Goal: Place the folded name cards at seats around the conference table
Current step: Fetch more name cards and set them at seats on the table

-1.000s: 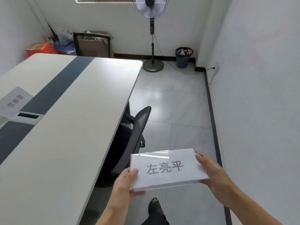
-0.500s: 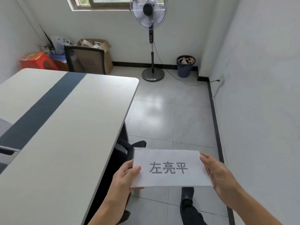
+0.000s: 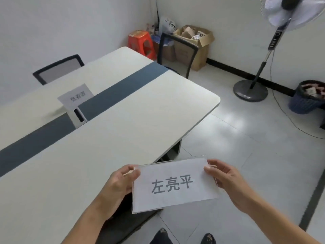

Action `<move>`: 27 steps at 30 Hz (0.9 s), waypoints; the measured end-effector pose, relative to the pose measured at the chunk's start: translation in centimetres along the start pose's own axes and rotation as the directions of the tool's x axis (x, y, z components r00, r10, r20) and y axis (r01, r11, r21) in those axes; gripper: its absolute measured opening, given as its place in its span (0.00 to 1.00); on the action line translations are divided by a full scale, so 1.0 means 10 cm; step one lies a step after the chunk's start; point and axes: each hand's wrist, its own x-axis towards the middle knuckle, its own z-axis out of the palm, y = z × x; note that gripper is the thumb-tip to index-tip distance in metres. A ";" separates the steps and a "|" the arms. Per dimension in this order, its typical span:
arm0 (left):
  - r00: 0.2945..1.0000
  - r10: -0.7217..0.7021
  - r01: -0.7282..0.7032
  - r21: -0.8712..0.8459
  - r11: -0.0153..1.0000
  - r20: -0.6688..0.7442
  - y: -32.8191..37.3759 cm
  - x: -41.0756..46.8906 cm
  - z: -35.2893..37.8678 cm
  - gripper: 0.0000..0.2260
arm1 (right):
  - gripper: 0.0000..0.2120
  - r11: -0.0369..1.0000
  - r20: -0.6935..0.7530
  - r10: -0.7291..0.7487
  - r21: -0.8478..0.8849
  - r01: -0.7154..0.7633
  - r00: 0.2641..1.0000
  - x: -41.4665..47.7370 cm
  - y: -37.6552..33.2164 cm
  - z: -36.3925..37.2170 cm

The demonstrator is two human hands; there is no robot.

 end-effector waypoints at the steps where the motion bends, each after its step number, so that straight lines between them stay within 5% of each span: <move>1: 1.000 0.005 -0.004 0.036 0.999 -0.022 0.06 0.00 -0.10 0.26 | 0.09 0.999 0.048 0.001 -0.035 0.001 0.999 0.13 -0.07 0.06; 10: 0.980 -0.179 0.129 0.409 0.904 0.086 0.23 0.26 -0.89 0.14 | 0.10 0.972 0.342 0.052 -0.232 0.030 0.938 1.15 -0.31 1.01; 17: 0.991 -0.102 0.127 0.417 0.900 -0.082 0.10 0.86 -1.89 0.10 | 0.19 0.882 0.335 0.081 -0.462 0.088 0.939 2.19 -0.25 1.75; 19: 0.979 -0.047 0.134 0.456 0.880 -0.196 0.01 1.09 -2.24 0.09 | 0.23 0.728 0.252 0.059 -0.673 0.131 0.966 2.58 -0.09 1.88; 23: 0.894 0.067 0.222 0.567 0.793 -0.443 -0.11 1.49 -2.80 0.11 | 0.33 0.142 0.143 0.098 -0.981 0.128 0.985 3.24 0.36 1.94; 27: 0.838 0.156 0.277 0.655 0.703 -0.523 -0.16 1.94 -3.27 0.17 | 0.39 -0.054 0.128 0.123 -0.989 0.135 0.984 3.57 0.71 1.96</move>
